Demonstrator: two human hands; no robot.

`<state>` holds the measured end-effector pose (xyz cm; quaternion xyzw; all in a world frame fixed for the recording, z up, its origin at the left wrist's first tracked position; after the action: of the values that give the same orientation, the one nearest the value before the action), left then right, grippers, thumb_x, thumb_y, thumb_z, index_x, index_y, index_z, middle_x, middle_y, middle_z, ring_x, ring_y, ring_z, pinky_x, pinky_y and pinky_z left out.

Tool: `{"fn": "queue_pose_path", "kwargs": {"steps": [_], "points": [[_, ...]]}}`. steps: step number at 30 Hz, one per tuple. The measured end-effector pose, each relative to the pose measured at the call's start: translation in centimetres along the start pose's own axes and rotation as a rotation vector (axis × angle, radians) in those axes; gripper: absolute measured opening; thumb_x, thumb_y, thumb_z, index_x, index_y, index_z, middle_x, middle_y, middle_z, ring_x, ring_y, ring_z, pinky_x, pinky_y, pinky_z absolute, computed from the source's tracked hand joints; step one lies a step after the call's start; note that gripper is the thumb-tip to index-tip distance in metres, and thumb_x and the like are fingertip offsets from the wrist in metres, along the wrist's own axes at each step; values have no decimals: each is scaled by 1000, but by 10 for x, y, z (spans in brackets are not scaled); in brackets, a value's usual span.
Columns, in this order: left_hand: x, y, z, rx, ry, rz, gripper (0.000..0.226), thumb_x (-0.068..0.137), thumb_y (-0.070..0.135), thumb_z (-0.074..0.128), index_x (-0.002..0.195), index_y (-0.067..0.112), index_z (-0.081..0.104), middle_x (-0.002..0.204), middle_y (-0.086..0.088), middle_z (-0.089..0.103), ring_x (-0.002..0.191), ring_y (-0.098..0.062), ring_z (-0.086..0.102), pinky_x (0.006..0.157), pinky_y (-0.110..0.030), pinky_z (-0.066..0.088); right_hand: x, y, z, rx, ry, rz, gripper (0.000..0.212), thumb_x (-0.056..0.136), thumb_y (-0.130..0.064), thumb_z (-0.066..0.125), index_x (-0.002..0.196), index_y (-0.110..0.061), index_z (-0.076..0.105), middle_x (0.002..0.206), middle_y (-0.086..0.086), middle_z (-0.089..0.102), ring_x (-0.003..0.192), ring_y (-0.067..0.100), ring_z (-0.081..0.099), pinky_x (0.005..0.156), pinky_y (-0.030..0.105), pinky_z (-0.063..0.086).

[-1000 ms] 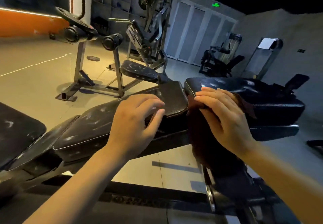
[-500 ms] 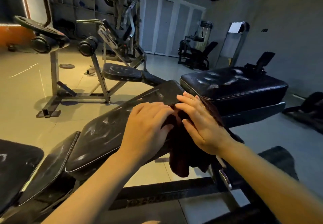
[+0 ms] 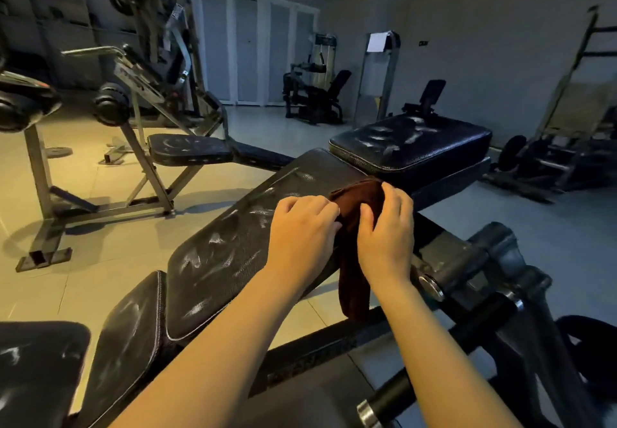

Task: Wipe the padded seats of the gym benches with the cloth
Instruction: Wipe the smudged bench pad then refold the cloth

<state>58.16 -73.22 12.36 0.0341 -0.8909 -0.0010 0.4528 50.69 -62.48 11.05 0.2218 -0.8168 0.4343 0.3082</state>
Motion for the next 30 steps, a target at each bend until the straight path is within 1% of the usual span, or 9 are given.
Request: {"fn": "queue_pose_path", "kwargs": {"steps": [3,7,10,13,16,21,24,27,30], "points": [[1,-2,2,-17,-41,14,10,81,27,76,86,20,71,88,3,70,85,-18,66,81,-36,48,-1,4,4,-17,-129,126,51,104,-30,42,151,-13,31,157,7,28,144,22,29,110,29,30],[-3,-3,0,-36,-56,52,9,86,28,70,86,19,72,91,3,71,89,-18,67,84,-37,49,-8,1,18,52,-254,171,60,105,-33,35,157,-20,8,164,2,8,150,17,7,119,33,15],[-11,-9,-5,-71,-47,66,13,89,29,66,91,19,74,100,3,73,100,-18,66,92,-37,47,-17,-4,26,158,-211,188,61,106,-36,32,156,-23,0,165,-1,3,150,15,3,118,30,12],[-33,-21,-6,-100,-76,83,32,95,41,48,111,22,68,123,4,65,121,-16,54,105,-34,29,-26,-8,34,279,-80,209,57,106,-34,30,156,-24,5,164,-1,5,150,15,7,120,35,18],[-59,-42,-12,-196,-38,-29,40,97,43,42,128,22,57,136,2,56,130,-13,43,109,-33,24,-40,-12,49,317,34,178,55,106,-32,31,155,-27,6,163,-2,3,149,12,3,120,33,17],[-89,-69,-16,-344,71,-286,44,98,41,39,135,19,52,138,1,53,130,-1,35,110,-12,15,-89,-14,79,302,-16,-25,52,99,-46,24,148,-45,7,154,-18,-2,139,-16,-10,116,28,14],[-103,-81,-11,-280,29,-305,47,98,40,39,137,18,50,141,-2,50,133,-11,37,113,-13,10,-75,-13,72,376,95,-70,42,101,-34,31,142,-32,28,153,-9,11,141,-10,11,110,14,22],[-120,-91,-14,-211,-1,-289,47,97,40,38,137,18,49,140,-5,51,132,-18,40,114,-31,22,-36,-15,53,410,278,-58,35,101,-19,39,133,-9,47,151,10,22,136,6,27,104,5,27],[-127,-97,-29,-136,17,-238,45,95,37,40,135,18,49,139,-5,51,130,-21,42,108,-45,30,2,-4,47,430,316,14,53,100,-20,39,149,-4,29,158,19,19,144,11,14,120,31,21]]}}
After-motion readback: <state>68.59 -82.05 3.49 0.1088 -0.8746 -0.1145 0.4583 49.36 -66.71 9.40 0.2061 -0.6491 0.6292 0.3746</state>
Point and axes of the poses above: each hand's wrist, its own x-axis towards the middle knuckle, its own z-axis out of the palm, y = z × x, the point moved 8 cm from there along x, towards the middle knuckle
